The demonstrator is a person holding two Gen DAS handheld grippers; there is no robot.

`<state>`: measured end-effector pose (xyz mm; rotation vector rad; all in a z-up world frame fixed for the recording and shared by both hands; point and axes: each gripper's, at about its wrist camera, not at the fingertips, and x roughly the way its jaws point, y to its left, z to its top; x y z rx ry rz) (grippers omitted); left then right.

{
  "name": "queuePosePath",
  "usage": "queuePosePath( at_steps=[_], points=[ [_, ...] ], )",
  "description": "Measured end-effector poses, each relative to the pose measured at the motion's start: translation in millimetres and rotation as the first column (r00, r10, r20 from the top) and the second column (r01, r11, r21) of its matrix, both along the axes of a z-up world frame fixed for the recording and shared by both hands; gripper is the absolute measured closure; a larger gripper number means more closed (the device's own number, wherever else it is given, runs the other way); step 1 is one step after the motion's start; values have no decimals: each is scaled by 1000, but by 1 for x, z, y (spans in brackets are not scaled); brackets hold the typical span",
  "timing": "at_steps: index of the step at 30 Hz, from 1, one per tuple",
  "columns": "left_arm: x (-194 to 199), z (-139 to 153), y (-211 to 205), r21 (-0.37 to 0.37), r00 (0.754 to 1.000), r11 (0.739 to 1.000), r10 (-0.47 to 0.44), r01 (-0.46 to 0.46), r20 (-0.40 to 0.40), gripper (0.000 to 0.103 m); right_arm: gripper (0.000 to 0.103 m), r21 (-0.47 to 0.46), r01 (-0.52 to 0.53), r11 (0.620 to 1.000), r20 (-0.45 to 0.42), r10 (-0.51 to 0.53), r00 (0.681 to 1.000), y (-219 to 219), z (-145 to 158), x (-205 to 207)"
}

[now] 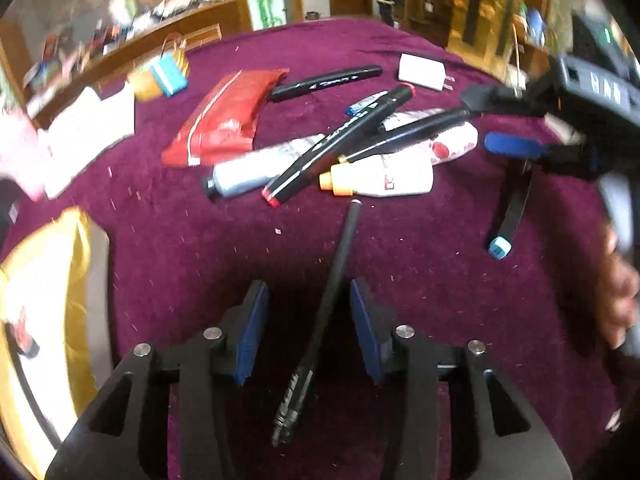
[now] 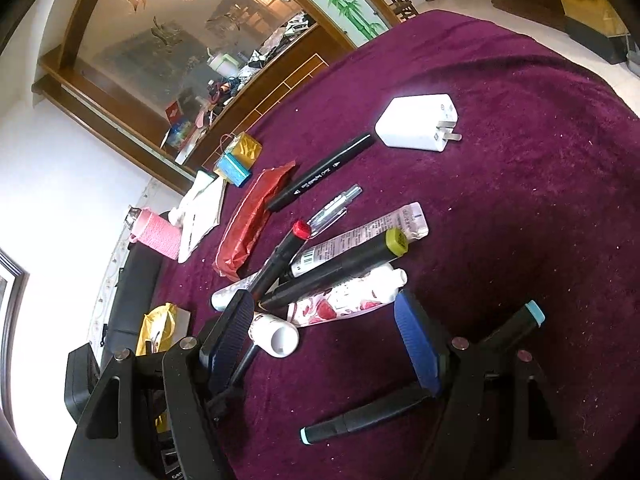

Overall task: Organize objects
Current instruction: 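Grasp a black marker with the left gripper, then grasp the orange-capped white glue bottle with the right gripper while the left holds the marker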

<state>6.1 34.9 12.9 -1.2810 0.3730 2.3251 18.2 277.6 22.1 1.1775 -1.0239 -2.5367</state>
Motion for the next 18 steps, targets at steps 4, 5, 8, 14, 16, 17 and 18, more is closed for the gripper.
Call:
queuePosePath(
  at_steps=[4, 5, 8, 14, 16, 17, 18],
  points=[
    [10, 2, -6, 4, 1000, 1000, 8, -8, 5, 97, 35, 15, 1, 1000, 18, -1, 1000, -1, -4, 0],
    [13, 2, -8, 9, 1000, 1000, 7, -7, 7, 97, 35, 15, -4, 1000, 20, 4, 1000, -2, -5, -1],
    [21, 2, -22, 63, 999, 997, 35, -37, 30, 97, 35, 34, -20, 999, 14, 20, 1000, -7, -5, 0],
    [33, 9, -58, 233, 992, 966, 98, -113, 78, 97, 35, 136, -55, 989, 4, 55, 998, -25, 1, 1],
    [39, 14, -68, 264, 991, 956, 109, -126, 77, 97, 35, 176, -67, 982, -10, 70, 997, -34, 10, 3],
    [43, 17, -71, 273, 991, 953, 112, -129, 74, 97, 35, 196, -78, 978, -20, 83, 996, -40, 16, 3],
    [45, 19, -75, 285, 990, 949, 117, -133, 75, 97, 35, 208, -88, 974, -24, 95, 995, -45, 21, 2]
  ],
)
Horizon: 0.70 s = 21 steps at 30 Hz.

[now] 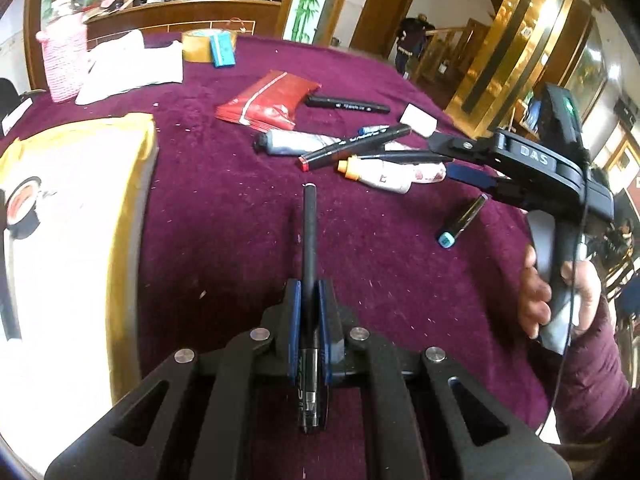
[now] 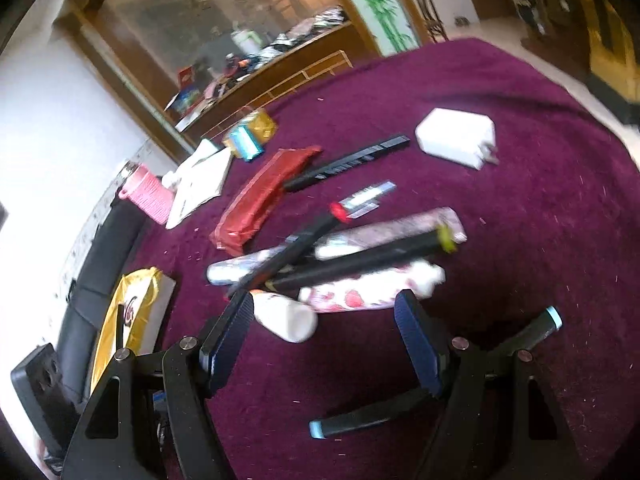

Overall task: Organize objects
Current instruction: 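Grasp the orange-capped white glue bottle with the right gripper while the left holds the marker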

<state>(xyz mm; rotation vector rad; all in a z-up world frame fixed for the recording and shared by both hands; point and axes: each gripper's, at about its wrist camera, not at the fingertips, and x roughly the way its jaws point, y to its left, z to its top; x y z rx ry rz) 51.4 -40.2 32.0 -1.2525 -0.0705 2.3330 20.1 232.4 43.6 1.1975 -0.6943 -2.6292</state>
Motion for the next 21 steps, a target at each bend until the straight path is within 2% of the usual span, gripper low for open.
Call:
queuePosePath(
  at_steps=[4, 7, 11, 16, 21],
  points=[
    [9, 8, -9, 38, 1000, 999, 18, -17, -7, 97, 35, -20, -64, 998, 22, 65, 998, -21, 6, -17],
    [15, 14, -18, 74, 1000, 997, 17, -16, -5, 97, 35, 5, -103, 995, 112, 102, 989, -40, -6, -36],
    [18, 15, -27, 121, 1000, 993, 15, -17, 12, 97, 35, -68, -234, 970, 188, 243, 952, -64, -21, -35],
    [21, 16, -32, 150, 1000, 988, 20, -21, 10, 97, 35, 59, -206, 977, 188, 192, 963, -74, -18, -32],
    [25, 22, -43, 168, 999, 985, 47, -47, 4, 97, 39, 209, -218, 953, 183, 181, 966, -93, -15, -31]
  ],
)
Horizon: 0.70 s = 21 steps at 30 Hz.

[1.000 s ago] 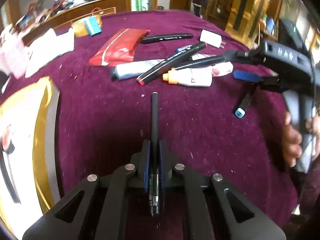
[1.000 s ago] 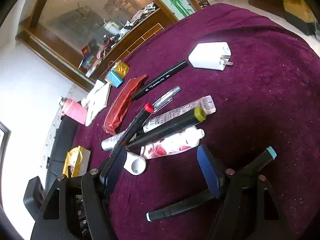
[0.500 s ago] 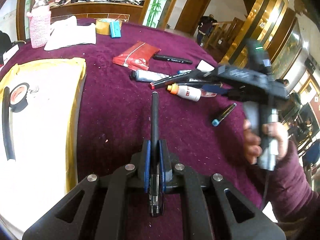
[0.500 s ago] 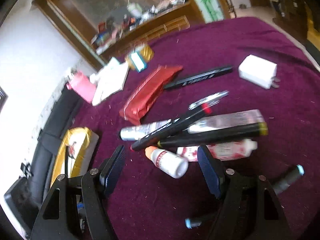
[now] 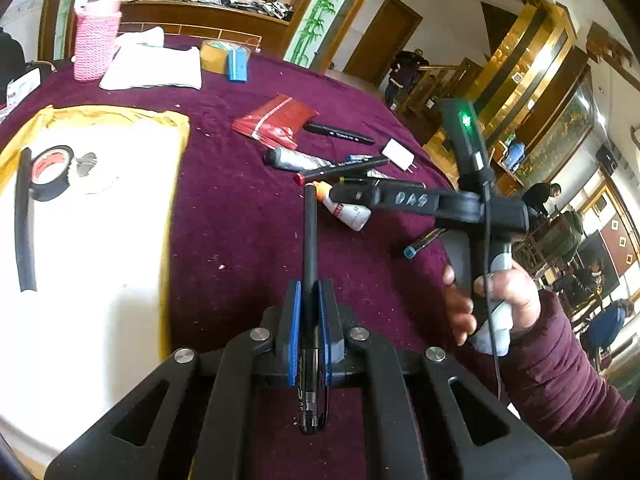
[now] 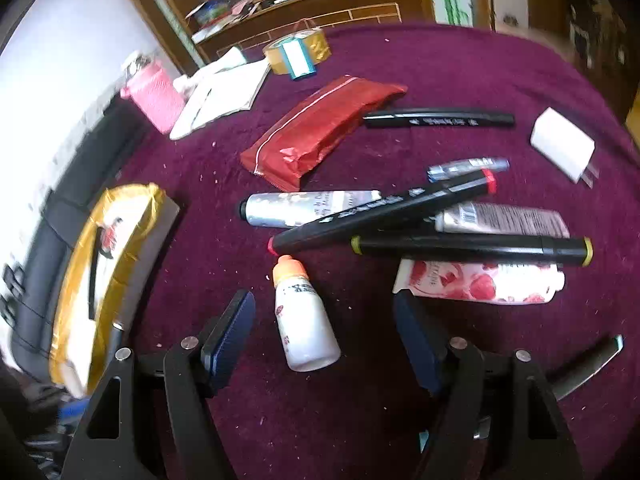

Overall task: Organize objects
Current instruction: 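Grasp the orange-capped white glue bottle with the right gripper while the left holds the marker, then place the marker and glue bottle in the tray and open both grippers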

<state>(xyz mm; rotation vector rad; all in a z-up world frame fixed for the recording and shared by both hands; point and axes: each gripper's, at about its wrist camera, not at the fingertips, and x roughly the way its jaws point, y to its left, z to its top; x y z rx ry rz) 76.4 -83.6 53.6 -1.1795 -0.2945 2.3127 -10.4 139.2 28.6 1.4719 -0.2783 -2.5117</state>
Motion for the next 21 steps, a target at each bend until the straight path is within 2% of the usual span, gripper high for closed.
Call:
queuePosePath(
  at_steps=[4, 5, 7, 10, 16, 21],
  points=[
    [4, 10, -19, 0, 999, 999, 45, -45, -21, 97, 75, 103, -17, 995, 19, 15, 1000, -23, -8, -4],
    [5, 13, -28, 0, 998, 998, 63, -63, -27, 97, 80, 132, -9, 991, 3, 9, 1000, -26, -8, -3],
    [6, 17, -43, -4, 995, 995, 97, -97, -40, 97, 80, 137, -3, 991, -3, 3, 1000, -28, -9, 0],
    [6, 22, -69, -24, 986, 987, 160, -161, -47, 97, 80, 92, 11, 996, 5, -11, 1000, -22, -7, 5],
    [-8, 14, -113, -85, 969, 966, 247, -246, -1, 97, 79, -90, 14, 996, 13, -13, 1000, -14, 14, 15],
    [-34, 6, -130, -136, 961, 956, 271, -261, 55, 97, 79, -196, -73, 978, -13, 72, 997, -48, 44, 18]
  ],
)
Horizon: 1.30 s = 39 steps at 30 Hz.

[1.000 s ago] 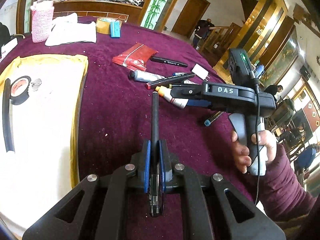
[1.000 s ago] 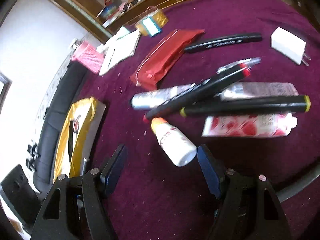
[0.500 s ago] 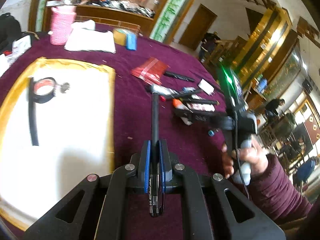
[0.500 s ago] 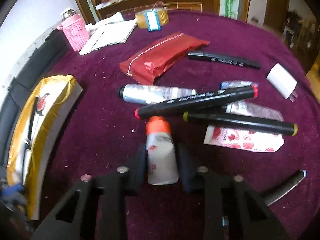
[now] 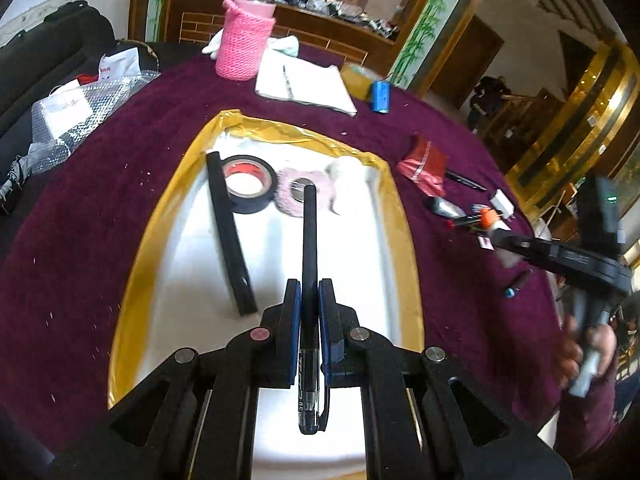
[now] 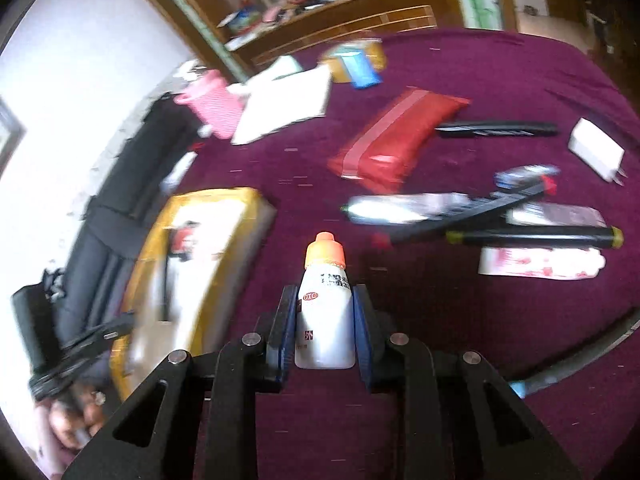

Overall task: Organize objects
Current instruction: 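Place the marker and glue bottle in the tray and open both grippers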

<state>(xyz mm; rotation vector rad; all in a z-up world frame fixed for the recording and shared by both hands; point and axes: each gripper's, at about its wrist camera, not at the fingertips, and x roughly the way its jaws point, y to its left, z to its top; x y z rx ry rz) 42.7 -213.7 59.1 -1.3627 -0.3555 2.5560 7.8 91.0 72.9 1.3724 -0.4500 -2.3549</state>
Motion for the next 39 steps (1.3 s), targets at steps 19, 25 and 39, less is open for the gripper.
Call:
queuePosePath(
  at_steps=[19, 25, 39],
  points=[
    [-51, -42, 10, 39, 985, 999, 17, -24, 173, 97, 79, 93, -166, 982, 123, 154, 980, -165, -27, -41],
    [-52, -47, 5, 95, 980, 995, 14, -33, 196, 97, 79, 122, -168, 978, 127, 152, 980, -169, -31, -42],
    [-27, -33, -3, 172, 978, 982, 39, -75, 207, 67, 49, 46, -113, 992, 35, 112, 993, -149, -7, -27]
  ],
)
